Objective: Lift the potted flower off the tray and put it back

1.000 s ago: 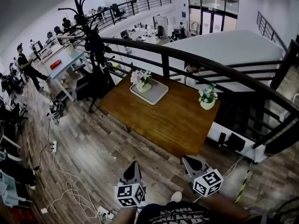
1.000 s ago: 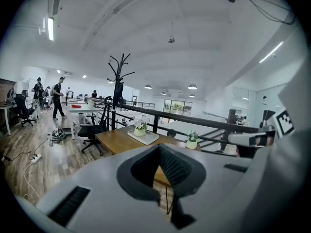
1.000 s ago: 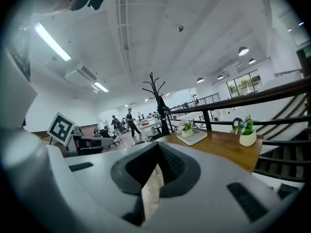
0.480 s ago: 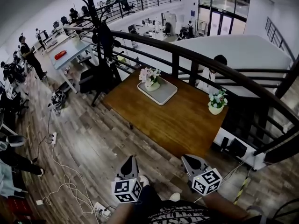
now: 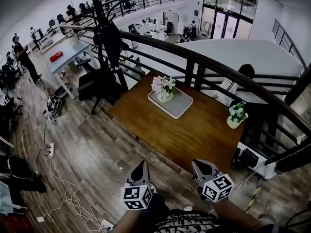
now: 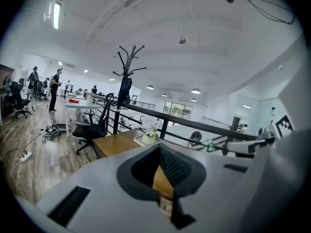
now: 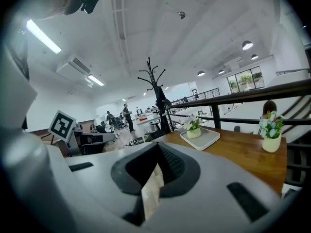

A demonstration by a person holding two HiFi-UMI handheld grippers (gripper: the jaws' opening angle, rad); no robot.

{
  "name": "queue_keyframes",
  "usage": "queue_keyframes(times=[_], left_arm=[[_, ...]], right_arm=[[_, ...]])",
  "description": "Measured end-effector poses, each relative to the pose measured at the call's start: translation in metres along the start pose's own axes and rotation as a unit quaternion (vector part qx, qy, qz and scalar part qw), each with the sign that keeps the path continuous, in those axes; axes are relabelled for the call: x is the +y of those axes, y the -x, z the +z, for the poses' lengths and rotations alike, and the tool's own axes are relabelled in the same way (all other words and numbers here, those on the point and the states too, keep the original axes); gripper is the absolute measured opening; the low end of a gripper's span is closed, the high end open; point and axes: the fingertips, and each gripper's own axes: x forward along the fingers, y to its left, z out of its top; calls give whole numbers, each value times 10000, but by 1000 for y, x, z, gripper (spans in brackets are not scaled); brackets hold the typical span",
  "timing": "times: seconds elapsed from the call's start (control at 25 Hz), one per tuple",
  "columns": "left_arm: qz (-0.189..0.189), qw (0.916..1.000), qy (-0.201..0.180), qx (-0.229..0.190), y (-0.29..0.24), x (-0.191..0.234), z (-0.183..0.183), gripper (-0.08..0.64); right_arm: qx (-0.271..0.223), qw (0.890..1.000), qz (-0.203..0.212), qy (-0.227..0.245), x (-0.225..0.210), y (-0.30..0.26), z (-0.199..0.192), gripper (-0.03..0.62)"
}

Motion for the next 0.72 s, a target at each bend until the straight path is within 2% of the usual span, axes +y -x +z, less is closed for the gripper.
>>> queue_keyframes(times=[0.2, 0.48, 0.72], left_arm=[[-69, 9999, 77, 93, -30, 63, 14, 9], [-587, 9982, 130, 62, -61, 120, 33, 9], [-569, 9974, 440, -2, -78, 166, 44, 9]], right_arm=[[93, 10000, -25, -16, 23, -66, 9, -2], [249, 9996, -147, 57, 49, -140, 16, -2], [333, 9992, -171, 158, 70, -171, 28, -2]])
